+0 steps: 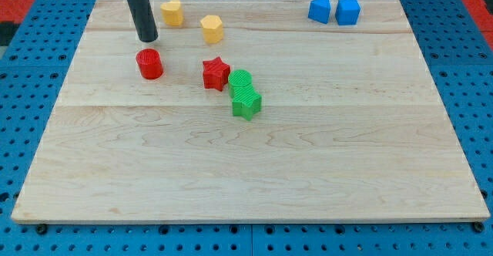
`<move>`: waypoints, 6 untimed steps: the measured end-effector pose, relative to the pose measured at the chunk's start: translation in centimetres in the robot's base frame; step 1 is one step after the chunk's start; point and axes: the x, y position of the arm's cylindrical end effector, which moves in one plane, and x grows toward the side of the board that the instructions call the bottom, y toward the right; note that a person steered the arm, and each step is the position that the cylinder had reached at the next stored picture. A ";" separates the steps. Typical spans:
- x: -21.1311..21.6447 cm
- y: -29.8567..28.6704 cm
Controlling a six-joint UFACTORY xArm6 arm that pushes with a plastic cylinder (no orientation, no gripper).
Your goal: Push the green star and green circle up a bit
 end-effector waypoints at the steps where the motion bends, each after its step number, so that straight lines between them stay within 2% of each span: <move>1: 0.0 0.9; 3: 1.2 6.2; 5: 6.5 10.0; 6: 10.6 6.0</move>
